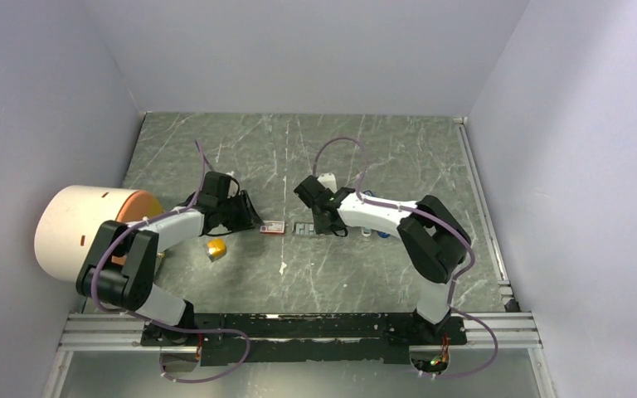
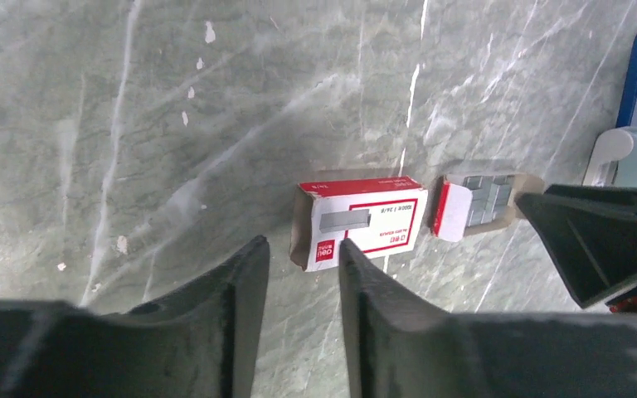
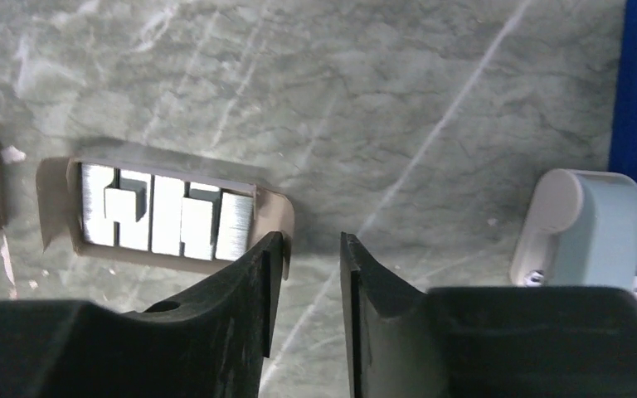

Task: Load the staples into the stapler

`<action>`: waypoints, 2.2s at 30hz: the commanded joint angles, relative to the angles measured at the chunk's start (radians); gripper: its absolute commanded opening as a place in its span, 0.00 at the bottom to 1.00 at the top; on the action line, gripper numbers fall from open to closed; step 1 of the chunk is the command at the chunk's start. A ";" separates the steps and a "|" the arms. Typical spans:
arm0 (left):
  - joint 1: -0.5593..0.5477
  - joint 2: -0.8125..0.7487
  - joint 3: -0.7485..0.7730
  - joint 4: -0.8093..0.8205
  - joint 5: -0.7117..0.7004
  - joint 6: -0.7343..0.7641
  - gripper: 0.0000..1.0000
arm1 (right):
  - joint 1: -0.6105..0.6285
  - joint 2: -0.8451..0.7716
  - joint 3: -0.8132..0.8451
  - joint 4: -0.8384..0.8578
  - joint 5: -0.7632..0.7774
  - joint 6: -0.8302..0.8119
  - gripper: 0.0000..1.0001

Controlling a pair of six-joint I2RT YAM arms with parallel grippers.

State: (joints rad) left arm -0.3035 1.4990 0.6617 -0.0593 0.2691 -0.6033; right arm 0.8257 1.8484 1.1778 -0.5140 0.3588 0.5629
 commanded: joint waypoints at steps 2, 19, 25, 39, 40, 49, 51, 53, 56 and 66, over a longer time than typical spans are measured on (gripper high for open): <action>-0.042 -0.072 0.058 -0.098 -0.143 0.019 0.53 | -0.033 -0.112 -0.041 0.058 -0.045 -0.039 0.40; -0.328 -0.153 0.000 -0.140 -0.268 -0.094 0.38 | -0.057 -0.175 -0.057 0.191 -0.211 -0.114 0.38; -0.362 -0.007 0.107 -0.183 -0.383 -0.071 0.36 | -0.072 -0.161 -0.062 0.210 -0.233 -0.101 0.36; -0.362 0.295 0.396 -0.275 -0.545 0.014 0.39 | -0.122 -0.165 -0.067 0.212 -0.244 -0.099 0.36; -0.361 0.324 0.419 -0.270 -0.552 0.020 0.39 | -0.126 -0.162 -0.067 0.213 -0.246 -0.098 0.36; -0.355 0.408 0.534 -0.252 -0.563 0.050 0.37 | -0.143 -0.084 -0.036 0.194 -0.295 -0.072 0.31; -0.355 0.369 0.505 -0.233 -0.526 0.046 0.37 | -0.143 -0.067 -0.031 0.192 -0.301 -0.064 0.28; -0.354 0.323 0.456 -0.222 -0.493 0.038 0.38 | -0.143 -0.051 -0.029 0.191 -0.307 -0.058 0.24; -0.355 0.242 0.383 -0.199 -0.451 0.017 0.38 | -0.143 -0.027 -0.025 0.184 -0.305 -0.054 0.21; -0.354 0.073 0.257 -0.197 -0.471 -0.014 0.39 | -0.137 0.032 -0.009 0.154 -0.284 -0.058 0.17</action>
State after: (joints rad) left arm -0.6579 1.6154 0.9424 -0.2810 -0.2012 -0.5999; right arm 0.6880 1.8633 1.1530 -0.3233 0.0624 0.5003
